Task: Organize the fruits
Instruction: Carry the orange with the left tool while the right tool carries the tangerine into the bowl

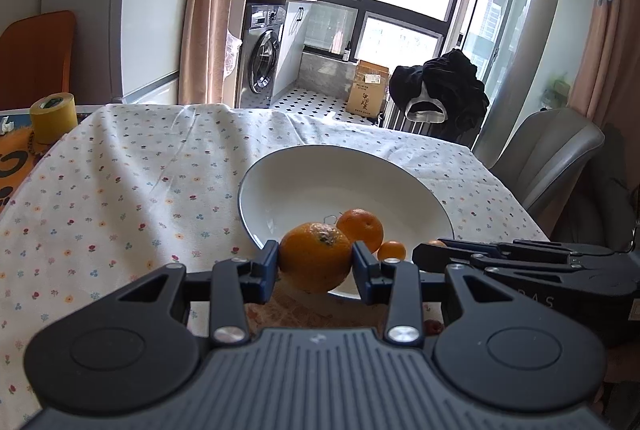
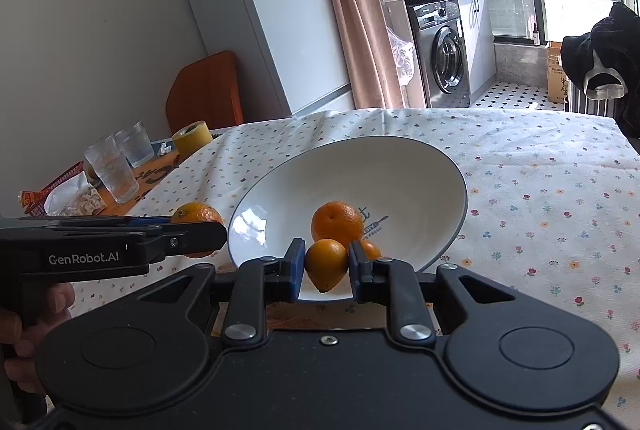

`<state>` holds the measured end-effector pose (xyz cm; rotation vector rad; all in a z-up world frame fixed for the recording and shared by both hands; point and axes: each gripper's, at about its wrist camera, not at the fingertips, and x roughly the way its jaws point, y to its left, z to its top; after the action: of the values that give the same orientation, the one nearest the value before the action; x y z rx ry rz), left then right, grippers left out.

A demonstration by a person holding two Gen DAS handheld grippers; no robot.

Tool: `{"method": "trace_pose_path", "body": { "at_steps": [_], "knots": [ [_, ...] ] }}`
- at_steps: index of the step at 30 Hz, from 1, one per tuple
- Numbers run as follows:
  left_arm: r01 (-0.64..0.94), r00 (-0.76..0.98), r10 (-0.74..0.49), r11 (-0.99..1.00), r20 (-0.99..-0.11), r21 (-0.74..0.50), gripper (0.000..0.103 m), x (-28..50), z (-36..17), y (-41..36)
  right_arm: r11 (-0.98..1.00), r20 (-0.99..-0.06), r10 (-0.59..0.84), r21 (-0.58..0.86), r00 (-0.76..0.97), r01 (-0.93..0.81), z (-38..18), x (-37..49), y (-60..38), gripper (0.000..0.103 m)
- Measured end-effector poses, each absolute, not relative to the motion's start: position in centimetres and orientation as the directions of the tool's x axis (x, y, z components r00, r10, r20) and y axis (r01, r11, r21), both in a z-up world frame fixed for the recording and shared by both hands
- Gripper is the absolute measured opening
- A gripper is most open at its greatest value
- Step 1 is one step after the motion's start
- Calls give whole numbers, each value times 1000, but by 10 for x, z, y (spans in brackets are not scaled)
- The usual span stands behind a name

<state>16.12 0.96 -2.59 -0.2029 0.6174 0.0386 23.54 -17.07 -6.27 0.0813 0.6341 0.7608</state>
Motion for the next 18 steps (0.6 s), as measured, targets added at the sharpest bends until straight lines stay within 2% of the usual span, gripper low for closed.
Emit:
{"method": "trace_pose_path", "body": {
  "at_steps": [18],
  "knots": [
    [-65, 773, -65, 981, -631, -182, 38, 201, -51, -5, 727, -525, 670, 322, 525, -606, -83, 258, -171, 22]
  ]
}}
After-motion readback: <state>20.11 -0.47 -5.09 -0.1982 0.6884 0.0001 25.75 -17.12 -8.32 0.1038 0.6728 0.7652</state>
